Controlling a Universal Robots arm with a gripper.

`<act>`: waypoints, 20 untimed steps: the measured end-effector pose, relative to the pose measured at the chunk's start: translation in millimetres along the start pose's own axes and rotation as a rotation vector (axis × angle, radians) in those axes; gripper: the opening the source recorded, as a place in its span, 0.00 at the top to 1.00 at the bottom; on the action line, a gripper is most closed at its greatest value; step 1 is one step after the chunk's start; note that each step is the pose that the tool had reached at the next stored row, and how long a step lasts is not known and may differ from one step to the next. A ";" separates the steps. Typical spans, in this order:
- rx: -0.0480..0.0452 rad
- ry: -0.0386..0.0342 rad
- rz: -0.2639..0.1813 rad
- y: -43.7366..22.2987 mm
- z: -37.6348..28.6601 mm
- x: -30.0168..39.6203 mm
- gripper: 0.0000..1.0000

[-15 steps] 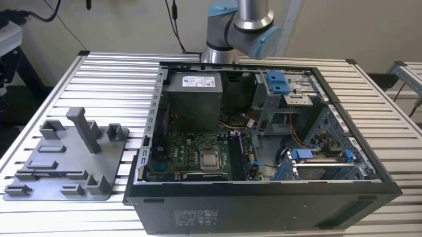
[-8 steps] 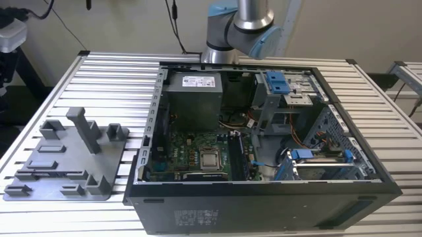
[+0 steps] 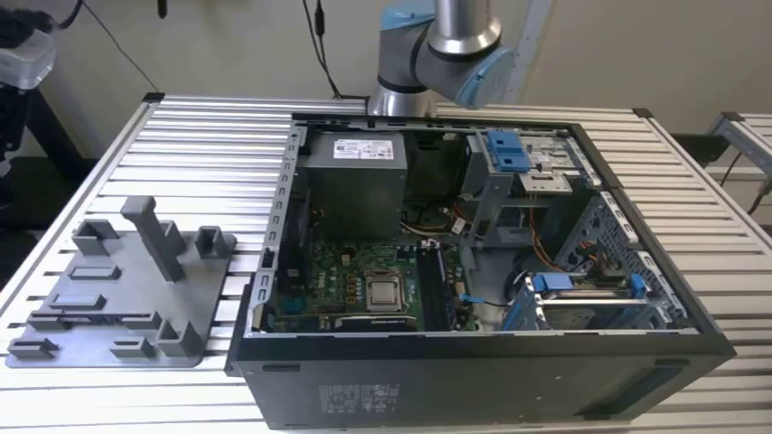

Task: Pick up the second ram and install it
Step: 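Pick up the second ram and move it above second insertion slot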

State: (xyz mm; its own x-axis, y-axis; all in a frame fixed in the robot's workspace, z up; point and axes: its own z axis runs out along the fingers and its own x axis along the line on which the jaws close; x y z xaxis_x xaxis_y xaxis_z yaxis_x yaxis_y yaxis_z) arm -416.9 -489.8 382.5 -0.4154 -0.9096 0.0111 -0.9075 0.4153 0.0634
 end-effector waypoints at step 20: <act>0.0392 0.0065 -0.328 -0.3 4.6 -0.1 0.89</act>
State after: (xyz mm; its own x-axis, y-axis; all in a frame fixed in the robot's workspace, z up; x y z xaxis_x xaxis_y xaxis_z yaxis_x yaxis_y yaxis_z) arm -416.9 -489.8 377.9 -0.1001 -0.9950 0.0028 -0.9946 0.1002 0.0262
